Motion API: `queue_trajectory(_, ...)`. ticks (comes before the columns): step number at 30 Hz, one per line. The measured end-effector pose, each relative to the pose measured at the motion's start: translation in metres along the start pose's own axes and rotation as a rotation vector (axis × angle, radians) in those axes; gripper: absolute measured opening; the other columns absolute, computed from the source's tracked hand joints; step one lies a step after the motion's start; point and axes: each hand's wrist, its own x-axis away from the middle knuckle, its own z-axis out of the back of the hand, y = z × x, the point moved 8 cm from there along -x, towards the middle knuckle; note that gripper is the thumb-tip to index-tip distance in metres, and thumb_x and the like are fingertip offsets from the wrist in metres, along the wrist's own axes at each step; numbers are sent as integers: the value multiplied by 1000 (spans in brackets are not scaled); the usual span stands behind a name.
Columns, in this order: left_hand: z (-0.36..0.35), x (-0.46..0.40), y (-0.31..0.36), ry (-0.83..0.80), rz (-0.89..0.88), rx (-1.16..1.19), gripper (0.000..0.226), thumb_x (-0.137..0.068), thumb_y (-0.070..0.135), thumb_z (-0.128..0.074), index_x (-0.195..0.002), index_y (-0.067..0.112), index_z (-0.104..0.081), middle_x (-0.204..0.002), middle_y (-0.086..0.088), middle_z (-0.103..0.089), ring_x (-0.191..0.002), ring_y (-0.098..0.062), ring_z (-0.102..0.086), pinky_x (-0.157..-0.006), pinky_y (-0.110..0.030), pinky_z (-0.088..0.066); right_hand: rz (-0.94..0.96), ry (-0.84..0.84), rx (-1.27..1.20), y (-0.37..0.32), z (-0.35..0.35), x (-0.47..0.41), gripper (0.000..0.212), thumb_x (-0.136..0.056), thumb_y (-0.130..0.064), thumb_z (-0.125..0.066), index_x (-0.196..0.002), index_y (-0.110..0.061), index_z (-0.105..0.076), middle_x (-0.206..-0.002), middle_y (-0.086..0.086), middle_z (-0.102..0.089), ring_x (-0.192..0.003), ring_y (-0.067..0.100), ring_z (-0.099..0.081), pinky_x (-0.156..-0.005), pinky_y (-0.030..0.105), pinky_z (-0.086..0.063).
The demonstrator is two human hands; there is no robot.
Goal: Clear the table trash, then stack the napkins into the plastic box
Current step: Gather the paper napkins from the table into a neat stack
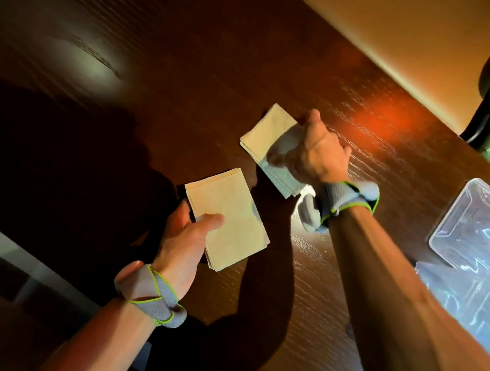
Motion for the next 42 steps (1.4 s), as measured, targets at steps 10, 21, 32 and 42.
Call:
queue_trajectory(10, -4, 3, -6, -5, -60, -111, 29, -90, 1, -65, -101, 27, -66, -89, 12, -79, -80, -5, -75, -64, -25, -55, -36, 61, -366, 63, 8, 78, 13, -91, -22, -71, -88, -28, -59, -85, -13, -66, -77, 7, -62, -61, 17, -50)
queue_trajectory(21, -30, 20, -19, -30, 80, 66, 39, -104, 40, -42, -133, 20, -60, -126, -8, -71, -115, -26, -67, -98, -44, -54, -23, -260, -769, 44, -29, 141, 15, -100, -10, -57, -114, -11, -58, -97, 13, -75, -84, 32, -73, -68, 50, -60)
queue_trajectory(32, -41, 31, -12, -119, 53, 44, 52, -101, 43, -35, -143, 16, -50, -135, -14, -65, -124, -31, -62, -104, -51, -50, 19, -92, -629, 55, -64, 152, 29, -97, -22, -62, -123, -30, -54, -104, -6, -73, -98, 15, -70, -92, 46, -56)
queue_trajectory(42, -42, 28, -21, -72, 32, 61, 41, -105, 27, -41, -142, 12, -49, -134, -17, -64, -121, -31, -64, -104, -51, -50, 47, 12, -616, 53, -57, 148, 34, -95, -22, -64, -120, -36, -46, -95, -9, -72, -89, 18, -71, -83, 47, -58)
